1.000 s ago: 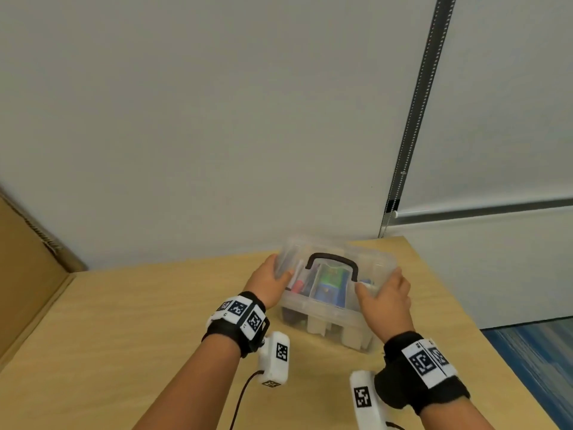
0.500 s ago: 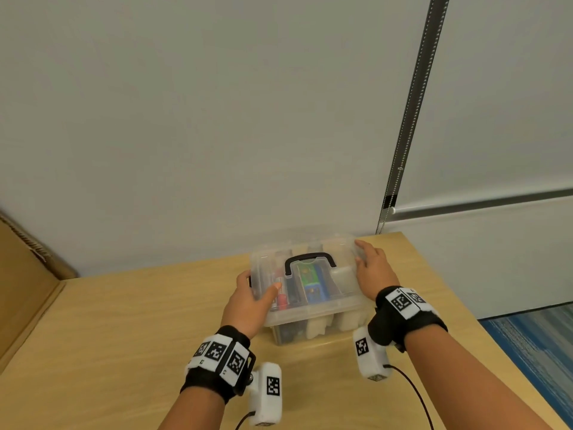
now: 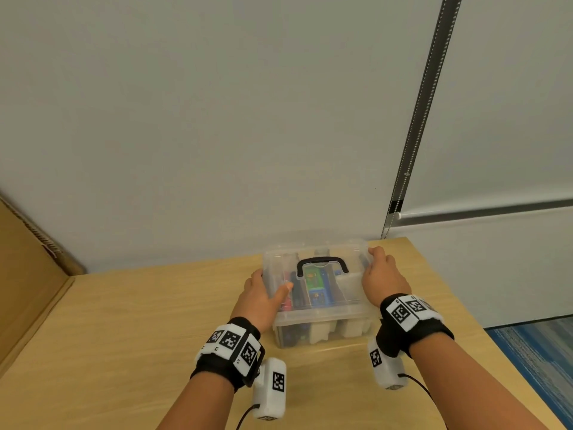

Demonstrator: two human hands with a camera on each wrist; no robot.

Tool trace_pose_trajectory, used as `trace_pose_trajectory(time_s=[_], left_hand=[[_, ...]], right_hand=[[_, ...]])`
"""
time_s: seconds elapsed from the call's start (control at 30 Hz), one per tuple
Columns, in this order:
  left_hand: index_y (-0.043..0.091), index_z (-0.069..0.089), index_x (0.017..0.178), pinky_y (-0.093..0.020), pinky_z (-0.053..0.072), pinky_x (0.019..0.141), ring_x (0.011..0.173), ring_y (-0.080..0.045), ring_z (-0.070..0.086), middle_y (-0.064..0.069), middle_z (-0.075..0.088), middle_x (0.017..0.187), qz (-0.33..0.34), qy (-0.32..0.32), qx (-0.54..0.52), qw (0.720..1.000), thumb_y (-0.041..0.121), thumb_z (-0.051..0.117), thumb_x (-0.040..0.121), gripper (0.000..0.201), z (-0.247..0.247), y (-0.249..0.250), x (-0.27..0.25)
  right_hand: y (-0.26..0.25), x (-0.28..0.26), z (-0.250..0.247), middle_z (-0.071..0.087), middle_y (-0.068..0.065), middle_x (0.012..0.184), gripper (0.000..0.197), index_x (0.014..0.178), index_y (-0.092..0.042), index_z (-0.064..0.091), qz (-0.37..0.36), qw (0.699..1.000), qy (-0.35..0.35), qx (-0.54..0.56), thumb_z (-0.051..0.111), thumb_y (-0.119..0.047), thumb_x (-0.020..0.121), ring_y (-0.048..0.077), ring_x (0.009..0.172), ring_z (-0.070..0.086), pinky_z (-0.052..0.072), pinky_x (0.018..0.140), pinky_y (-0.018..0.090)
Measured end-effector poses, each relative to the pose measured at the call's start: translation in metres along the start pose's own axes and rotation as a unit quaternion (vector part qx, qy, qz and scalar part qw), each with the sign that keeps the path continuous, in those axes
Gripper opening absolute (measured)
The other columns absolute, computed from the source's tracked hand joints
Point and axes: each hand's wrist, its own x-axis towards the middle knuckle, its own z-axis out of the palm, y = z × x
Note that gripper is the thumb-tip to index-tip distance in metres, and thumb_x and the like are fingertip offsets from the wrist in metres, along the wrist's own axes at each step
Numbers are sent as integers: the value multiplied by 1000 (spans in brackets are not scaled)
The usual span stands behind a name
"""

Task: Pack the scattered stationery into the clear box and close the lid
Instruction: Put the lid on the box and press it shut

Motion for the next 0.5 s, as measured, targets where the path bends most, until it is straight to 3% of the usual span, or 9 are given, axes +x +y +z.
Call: trace_pose_trajectory(time_s=[0.2,0.27,0.37,0.43,0.5], left_hand=[[14,31,140,-43,43,101,118,-27,47,-7,37,133,-27,26,68,997,52,40,93,62,4,6,-1],[15,32,140,-41,40,102,121,-27,40,-9,36,134,-29,38,113,992,48,36,95,55,4,6,-4],[23,29,143,-41,34,103,127,-27,29,-5,29,141,-40,47,159,985,51,34,95,55,1,9,-7],[29,25,146,-44,29,107,134,-30,24,-5,20,149,-69,24,89,993,52,40,93,59,0,7,-6],[30,15,149,-45,28,110,138,-32,25,-10,16,154,-107,-16,-74,991,51,54,88,76,-2,4,-6]], right_hand=[[0,2,5,43,13,135,43,140,-21,34,-10,999,4,-39,33,-20,97,35,119,39,38,93,44],[-1,-1,5,40,11,138,46,140,-23,33,-3,999,8,-54,36,-37,97,35,121,36,37,97,45],[0,-5,4,31,7,145,71,142,-26,26,19,999,-36,-24,40,-67,86,38,122,42,40,97,47],[1,-10,4,30,7,145,84,143,-25,22,18,998,-57,-1,43,-75,79,37,117,52,45,92,45],[2,-14,2,32,8,145,90,144,-24,20,14,998,-57,-3,46,-77,76,36,115,55,46,88,43]])
